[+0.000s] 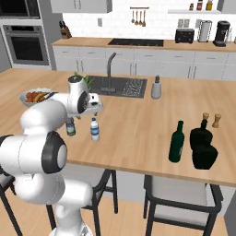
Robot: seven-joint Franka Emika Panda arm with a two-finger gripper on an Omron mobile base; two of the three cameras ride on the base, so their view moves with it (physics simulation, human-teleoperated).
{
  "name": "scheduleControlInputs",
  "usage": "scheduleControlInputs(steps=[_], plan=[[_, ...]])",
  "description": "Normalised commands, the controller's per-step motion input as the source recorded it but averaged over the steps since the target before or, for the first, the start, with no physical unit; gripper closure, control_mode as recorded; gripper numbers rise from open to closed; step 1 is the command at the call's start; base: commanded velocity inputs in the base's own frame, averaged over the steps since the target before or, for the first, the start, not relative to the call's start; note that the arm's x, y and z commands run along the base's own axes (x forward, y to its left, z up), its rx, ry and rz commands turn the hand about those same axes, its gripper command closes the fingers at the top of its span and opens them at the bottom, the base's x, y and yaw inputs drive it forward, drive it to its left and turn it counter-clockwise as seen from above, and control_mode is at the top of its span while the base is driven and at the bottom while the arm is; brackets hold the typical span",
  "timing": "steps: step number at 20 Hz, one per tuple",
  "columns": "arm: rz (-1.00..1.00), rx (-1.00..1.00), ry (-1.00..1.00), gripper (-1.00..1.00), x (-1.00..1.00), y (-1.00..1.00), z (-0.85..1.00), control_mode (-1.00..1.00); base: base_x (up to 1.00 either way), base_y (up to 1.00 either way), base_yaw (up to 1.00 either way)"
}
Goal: Move the plastic bottles in the middle to the plastics group, and the glass bottles in the middle to the glass group.
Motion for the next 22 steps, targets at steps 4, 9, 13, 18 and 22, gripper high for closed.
scheduleControlInputs(steps=[4, 9, 13, 18, 22], plan=[[0.0, -0.18, 0.0, -1.0, 0.14, -0.06, -0.1, -1.0, 0.0, 0.0, 0.0], [0.0, -0.02, 0.03, -1.0, 0.03, -0.07, -0.12, -1.0, 0.0, 0.0, 0.0], [0.0, 0.0, 0.06, -1.0, 0.06, -0.06, -0.21, -1.0, 0.0, 0.0, 0.0], [0.01, 0.0, 0.07, -1.0, 0.21, -0.1, -0.23, -1.0, 0.0, 0.0, 0.0], [0.04, 0.03, 0.0, -1.0, 0.28, 0.0, -0.18, -1.0, 0.0, 0.0, 0.0]])
